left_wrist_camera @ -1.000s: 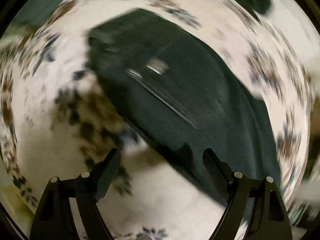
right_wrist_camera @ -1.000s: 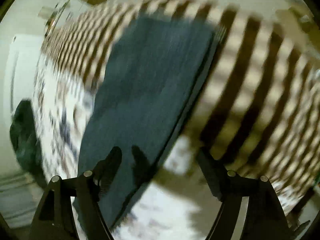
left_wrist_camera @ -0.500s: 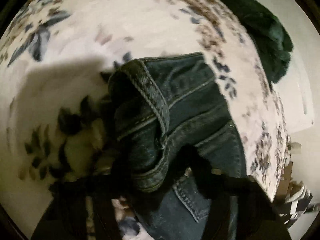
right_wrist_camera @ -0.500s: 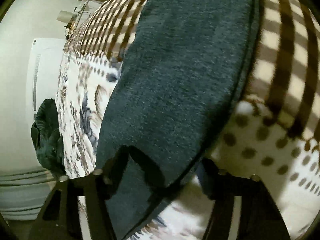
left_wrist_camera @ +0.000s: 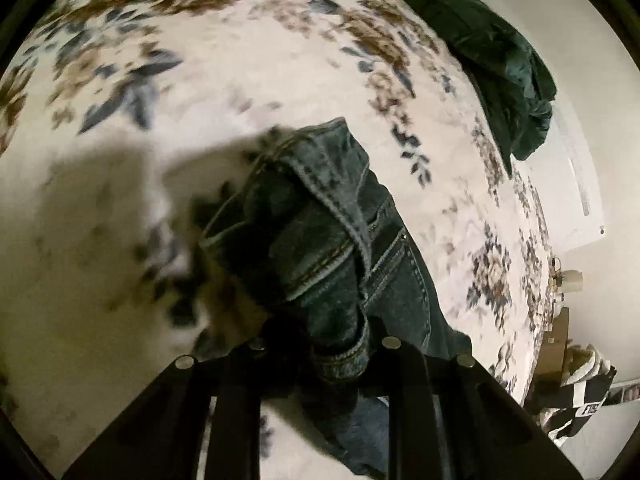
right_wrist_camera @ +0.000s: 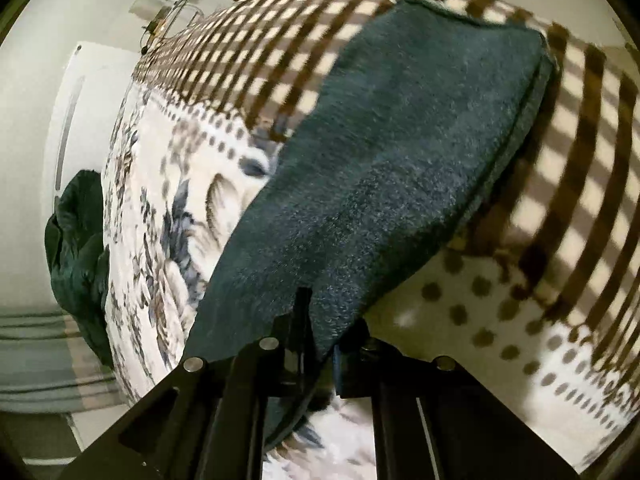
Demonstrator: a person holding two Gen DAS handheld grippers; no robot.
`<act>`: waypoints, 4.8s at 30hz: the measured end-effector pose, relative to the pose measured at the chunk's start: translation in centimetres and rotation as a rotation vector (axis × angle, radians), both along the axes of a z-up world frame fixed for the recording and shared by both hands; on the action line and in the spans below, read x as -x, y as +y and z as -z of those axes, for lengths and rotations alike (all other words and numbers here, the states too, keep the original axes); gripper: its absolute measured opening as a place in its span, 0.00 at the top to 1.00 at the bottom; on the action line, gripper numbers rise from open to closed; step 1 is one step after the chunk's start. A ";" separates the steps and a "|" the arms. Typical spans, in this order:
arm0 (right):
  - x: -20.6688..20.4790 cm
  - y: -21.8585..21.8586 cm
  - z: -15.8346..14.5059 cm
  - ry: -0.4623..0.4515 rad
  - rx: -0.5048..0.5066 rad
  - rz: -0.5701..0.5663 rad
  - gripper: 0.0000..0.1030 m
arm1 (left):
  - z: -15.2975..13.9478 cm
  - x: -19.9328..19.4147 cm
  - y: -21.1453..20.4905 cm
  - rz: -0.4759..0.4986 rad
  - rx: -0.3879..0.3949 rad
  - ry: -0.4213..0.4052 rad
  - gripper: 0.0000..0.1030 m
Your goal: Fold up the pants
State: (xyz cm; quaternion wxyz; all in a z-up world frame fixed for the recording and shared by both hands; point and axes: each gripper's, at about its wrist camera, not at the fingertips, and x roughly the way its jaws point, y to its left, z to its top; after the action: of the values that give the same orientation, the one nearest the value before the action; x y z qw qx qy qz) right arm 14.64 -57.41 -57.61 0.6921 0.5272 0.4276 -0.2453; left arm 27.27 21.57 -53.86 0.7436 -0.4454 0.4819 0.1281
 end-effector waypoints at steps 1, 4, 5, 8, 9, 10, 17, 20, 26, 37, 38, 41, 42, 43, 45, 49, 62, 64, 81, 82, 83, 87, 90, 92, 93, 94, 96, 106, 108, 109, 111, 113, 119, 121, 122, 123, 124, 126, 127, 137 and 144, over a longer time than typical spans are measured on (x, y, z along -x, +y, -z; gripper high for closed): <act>0.6 0.1 -0.4 0.000 0.007 -0.013 0.91 | 0.2 0.5 0.1 0.007 0.000 0.010 0.82; 0.6 -0.3 -0.7 0.021 0.023 -0.034 0.91 | 2.1 1.2 0.6 0.015 0.008 0.043 0.81; 0.4 -0.4 -0.4 0.040 0.021 -0.043 0.91 | 3.0 1.1 0.7 0.019 0.010 0.060 0.78; 0.3 -1.1 1.8 0.116 -0.032 -0.053 0.82 | 5.4 1.1 1.3 0.000 0.045 0.091 0.67; 0.6 -1.4 2.3 0.126 -0.056 -0.032 0.77 | 5.7 1.2 1.5 -0.010 0.067 0.086 0.63; 0.8 -1.5 2.5 0.125 -0.066 -0.020 0.72 | 5.8 1.4 1.8 -0.016 0.085 0.083 0.60; 1.2 1.9 -0.1 0.212 -0.016 -0.109 0.44 | 2.9 3.1 1.7 0.040 -0.023 0.139 0.25; 0.2 7.1 -3.3 0.253 0.098 -0.217 0.44 | 0.4 3.8 0.0 0.113 -0.172 0.149 0.20; -9.0 22.1 -6.0 0.174 0.165 -0.603 0.44 | -1.9 0.5 -6.5 0.342 -0.384 0.147 0.19; -30.2 42.7 1.2 0.170 0.095 -1.173 0.46 | 4.0 -4.5 -11.7 0.622 -0.523 0.171 0.19; -31.0 43.7 1.7 0.174 0.103 -1.207 0.63 | 4.0 -4.3 -11.7 0.631 -0.527 0.163 0.19; -31.7 44.8 2.1 0.191 0.266 -1.258 0.94 | 4.0 -4.1 -11.0 0.640 -0.499 0.149 0.19; -31.9 44.5 2.2 0.198 0.288 -1.237 0.99 | 3.9 -4.2 -10.8 0.643 -0.487 0.147 0.19; -32.2 43.5 2.4 0.221 0.313 -1.188 1.00 | 3.9 -4.3 -10.6 0.645 -0.481 0.144 0.19; -32.4 41.6 2.6 0.228 0.262 -1.114 1.00 | 3.6 -4.2 -10.5 0.650 -0.471 0.145 0.19; -29.2 36.8 -0.9 0.132 0.120 -1.009 0.84 | 1.5 -3.7 -10.4 0.637 -0.423 0.125 0.19; 2.1 10.3 -3.5 0.031 -0.020 -0.200 0.31 | -2.5 -2.6 -24.0 0.851 -0.334 0.065 0.05; 6.8 5.1 -2.7 0.016 -0.023 -0.045 0.31 | -1.9 -2.5 -27.4 0.896 -0.314 0.062 0.05; 12.1 -13.6 1.3 -0.157 0.013 0.183 0.92 | 4.8 -4.0 -39.7 1.046 -0.409 0.166 0.00; 12.0 -14.0 2.5 -0.145 -0.019 0.164 0.91 | 5.0 -3.9 -39.9 1.050 -0.424 0.169 0.00; 12.3 -13.5 2.9 -0.151 -0.043 0.153 0.88 | 5.2 -3.9 -40.0 1.045 -0.433 0.174 0.00; 12.2 -13.5 4.5 -0.282 -0.158 0.142 0.58 | 5.7 -4.5 -40.2 1.013 -0.434 0.183 0.00; 10.6 -13.1 5.2 -0.343 -0.179 0.163 0.38 | 6.0 -4.4 -40.4 0.985 -0.456 0.178 0.00; 8.8 -12.7 5.5 -0.348 -0.160 0.145 0.39 | 6.1 -4.1 -40.3 0.968 -0.466 0.168 0.00; 8.1 -12.5 5.4 -0.339 -0.139 0.139 0.44 | 6.0 -4.1 -40.5 0.966 -0.466 0.170 0.00; 7.3 -12.3 5.3 -0.315 -0.115 0.131 0.71 | 5.9 -4.1 -40.5 0.968 -0.466 0.171 0.00; 7.2 -12.4 4.8 -0.290 -0.094 0.140 0.92 | 5.3 -3.9 -40.4 0.972 -0.448 0.165 0.00; 4.9 -6.7 -8.2 -0.310 0.190 -0.018 0.92 | 0.9 -1.7 -34.3 0.843 -0.331 0.121 0.00; 3.4 -4.6 -11.2 -0.328 0.244 -0.080 0.92 | 0.0 -1.0 -32.5 0.814 -0.303 0.111 0.00; 2.4 -3.0 -13.1 -0.348 0.276 -0.119 0.92 | -0.5 -0.8 -31.7 0.804 -0.293 0.110 0.00; 1.0 -0.1 -15.5 -0.379 0.312 -0.185 0.92 | -1.1 -0.2 -30.0 0.781 -0.266 0.106 0.00; -0.9 3.9 -17.8 -0.405 0.339 -0.262 0.92 | -1.9 -0.2 -28.7 0.763 -0.247 0.103 0.00; -6.4 18.3 -18.3 -0.411 0.336 -0.560 0.92 | -3.9 0.2 -23.9 0.718 -0.229 0.077 0.00; -8.3 23.5 -16.4 -0.383 0.318 -0.649 0.92 | -3.9 0.1 -22.6 0.703 -0.224 0.074 0.00; -9.0 25.7 -15.4 -0.368 0.312 -0.686 0.92 | -3.9 0.2 -21.5 0.692 -0.226 0.074 0.00; -9.7 27.8 -14.2 -0.350 0.310 -0.722 0.92 | -3.8 0.3 -20.5 0.686 -0.230 0.077 0.00; -10.3 30.6 -12.4 -0.324 0.310 -0.767 0.92 | -3.7 0.4 -19.5 0.676 -0.231 0.080 0.00; -11.0 34.0 -9.4 -0.279 0.306 -0.821 0.92 | -3.1 0.6 -17.6 0.650 -0.219 0.080 0.00; -11.4 36.3 -7.8 -0.246 0.310 -0.849 0.92 | -2.7 0.7 -16.6 0.640 -0.220 0.090 0.00; -13.3 43.7 0.5 -0.042 0.276 -1.018 0.64 | -0.6 0.8 -11.5 0.559 -0.196 0.129 0.00; -11.5 38.0 -2.0 -0.136 0.028 -0.894 0.48 | -1.2 -0.3 -11.5 0.572 -0.242 0.091 0.00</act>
State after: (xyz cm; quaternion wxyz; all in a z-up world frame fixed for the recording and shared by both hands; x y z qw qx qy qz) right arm 26.12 -19.45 -55.58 0.7637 0.2962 0.5635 0.1072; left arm 27.61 10.07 -52.67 0.7749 -0.1937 0.6017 -0.0099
